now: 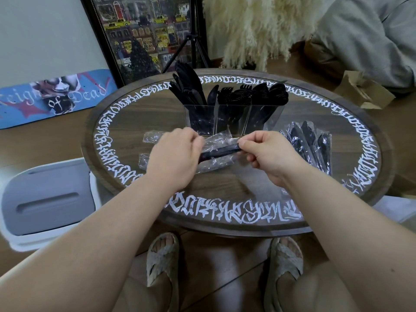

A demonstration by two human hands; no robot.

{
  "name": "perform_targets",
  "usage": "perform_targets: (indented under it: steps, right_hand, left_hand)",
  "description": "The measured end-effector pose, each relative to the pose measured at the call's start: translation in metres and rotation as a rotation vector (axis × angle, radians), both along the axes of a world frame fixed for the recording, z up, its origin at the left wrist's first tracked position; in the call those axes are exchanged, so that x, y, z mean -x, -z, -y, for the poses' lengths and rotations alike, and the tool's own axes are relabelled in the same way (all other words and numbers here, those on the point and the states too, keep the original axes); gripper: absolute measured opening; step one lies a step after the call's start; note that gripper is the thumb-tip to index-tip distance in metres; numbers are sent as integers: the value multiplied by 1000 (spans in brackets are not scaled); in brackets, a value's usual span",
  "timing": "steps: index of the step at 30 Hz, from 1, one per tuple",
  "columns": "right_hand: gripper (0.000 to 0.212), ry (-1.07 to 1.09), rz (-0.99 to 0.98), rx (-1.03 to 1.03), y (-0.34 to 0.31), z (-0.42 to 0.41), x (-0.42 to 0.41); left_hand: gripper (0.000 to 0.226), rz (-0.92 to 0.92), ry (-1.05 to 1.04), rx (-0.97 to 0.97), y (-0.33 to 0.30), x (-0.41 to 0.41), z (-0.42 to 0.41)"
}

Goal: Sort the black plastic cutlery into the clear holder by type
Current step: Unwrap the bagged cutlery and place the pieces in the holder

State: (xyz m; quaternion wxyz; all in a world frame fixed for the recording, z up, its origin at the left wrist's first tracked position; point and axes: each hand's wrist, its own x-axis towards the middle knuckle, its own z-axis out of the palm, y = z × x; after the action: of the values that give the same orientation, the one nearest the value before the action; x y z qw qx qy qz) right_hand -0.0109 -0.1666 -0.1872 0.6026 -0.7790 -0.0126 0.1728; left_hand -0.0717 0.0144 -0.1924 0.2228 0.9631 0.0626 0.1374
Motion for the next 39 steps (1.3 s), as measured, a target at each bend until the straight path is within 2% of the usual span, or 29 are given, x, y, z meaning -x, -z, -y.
perform_targets:
  steps: [3, 6, 17, 25, 29, 35, 39]
  right_hand:
    - [17, 90, 18, -26, 0, 3, -4]
    - [19, 121, 7, -27, 1, 5, -6]
    - [17, 150, -96, -113, 0, 3, -7]
    - [17, 257, -106, -166, 1, 12, -15]
    - [17, 237, -101, -152, 2, 12, -14]
    - [16, 177, -88, -136, 1, 1, -8]
    - [18, 218, -73, -125, 2, 4, -12]
  left_hand:
    - [33, -111, -112, -22, 6, -2, -14]
    - [32, -186, -131, -57, 7, -3, -18]
    - [32, -100, -162, -72, 7, -4, -28]
    - [32, -48, -209, -27, 7, -4, -38]
    - [31, -64, -174, -3, 8, -1, -35]
    - [49, -178, -18, -109, 8, -3, -19]
    - [48, -181, -93, -109, 8, -5, -19]
